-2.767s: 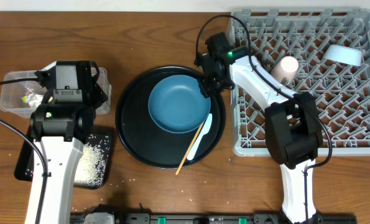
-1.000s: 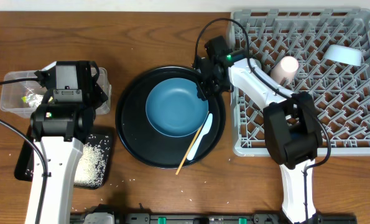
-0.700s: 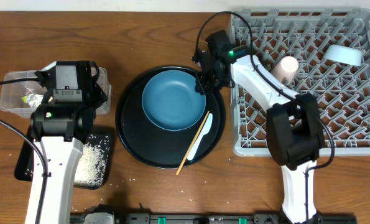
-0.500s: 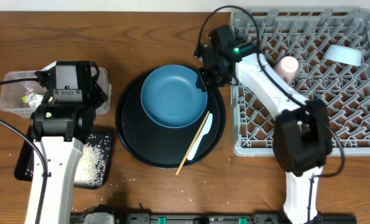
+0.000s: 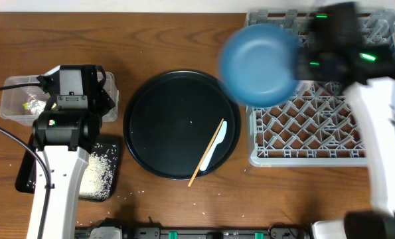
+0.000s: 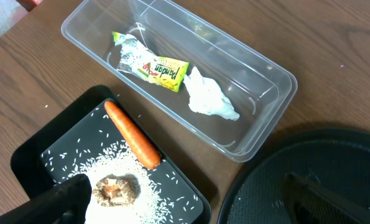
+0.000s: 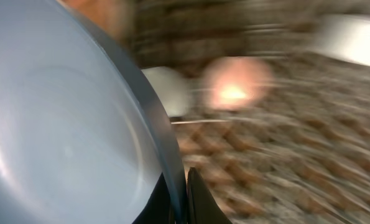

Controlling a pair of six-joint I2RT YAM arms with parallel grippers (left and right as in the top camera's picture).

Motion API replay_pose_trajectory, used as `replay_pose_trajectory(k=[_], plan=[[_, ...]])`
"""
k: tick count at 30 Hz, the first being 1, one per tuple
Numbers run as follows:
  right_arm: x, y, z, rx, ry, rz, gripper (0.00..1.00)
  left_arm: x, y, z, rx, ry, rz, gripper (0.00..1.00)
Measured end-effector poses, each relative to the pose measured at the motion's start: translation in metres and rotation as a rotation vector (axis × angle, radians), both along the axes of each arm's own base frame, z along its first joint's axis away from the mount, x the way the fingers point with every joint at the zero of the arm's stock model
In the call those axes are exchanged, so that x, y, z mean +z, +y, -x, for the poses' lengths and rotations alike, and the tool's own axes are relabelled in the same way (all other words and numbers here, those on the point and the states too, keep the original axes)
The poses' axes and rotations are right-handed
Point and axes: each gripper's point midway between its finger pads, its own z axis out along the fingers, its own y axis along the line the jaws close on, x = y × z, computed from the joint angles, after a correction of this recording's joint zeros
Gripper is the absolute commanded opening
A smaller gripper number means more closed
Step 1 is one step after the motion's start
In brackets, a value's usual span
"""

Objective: Sort waste into correct bins and load items into the dishwasher rack
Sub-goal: 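Lift the blue plate with the right gripper and carry it to the rack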

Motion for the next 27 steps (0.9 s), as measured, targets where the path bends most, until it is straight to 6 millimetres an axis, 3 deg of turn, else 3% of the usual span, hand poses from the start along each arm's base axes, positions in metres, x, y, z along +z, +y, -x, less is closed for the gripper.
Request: replay_pose_trajectory(k=[3, 6, 10, 18, 23, 27], plan=[[0.034, -0.075, 0.028, -0.238, -0.072, 0.151, 0.01, 0.000, 0.000, 0.000, 0.000, 0.000, 0.000, 0.98], [0.061, -0.136, 0.059, -0.453, -0.116, 0.297, 0.01, 0.000, 0.000, 0.000, 0.000, 0.000, 0.000, 0.98], [0.077, -0.184, 0.090, -0.642, -0.103, 0.445, 0.01, 0.000, 0.000, 0.000, 0.000, 0.000, 0.000, 0.98], [0.081, -0.229, 0.103, -0.844, 0.033, 0.774, 0.01, 0.000, 0.000, 0.000, 0.000, 0.000, 0.000, 0.98], [0.080, -0.243, 0.099, -0.906, 0.115, 0.959, 0.01, 0.000, 0.000, 0.000, 0.000, 0.000, 0.000, 0.98], [0.078, -0.243, 0.091, -0.905, 0.156, 1.051, 0.01, 0.000, 0.000, 0.000, 0.000, 0.000, 0.000, 0.98]])
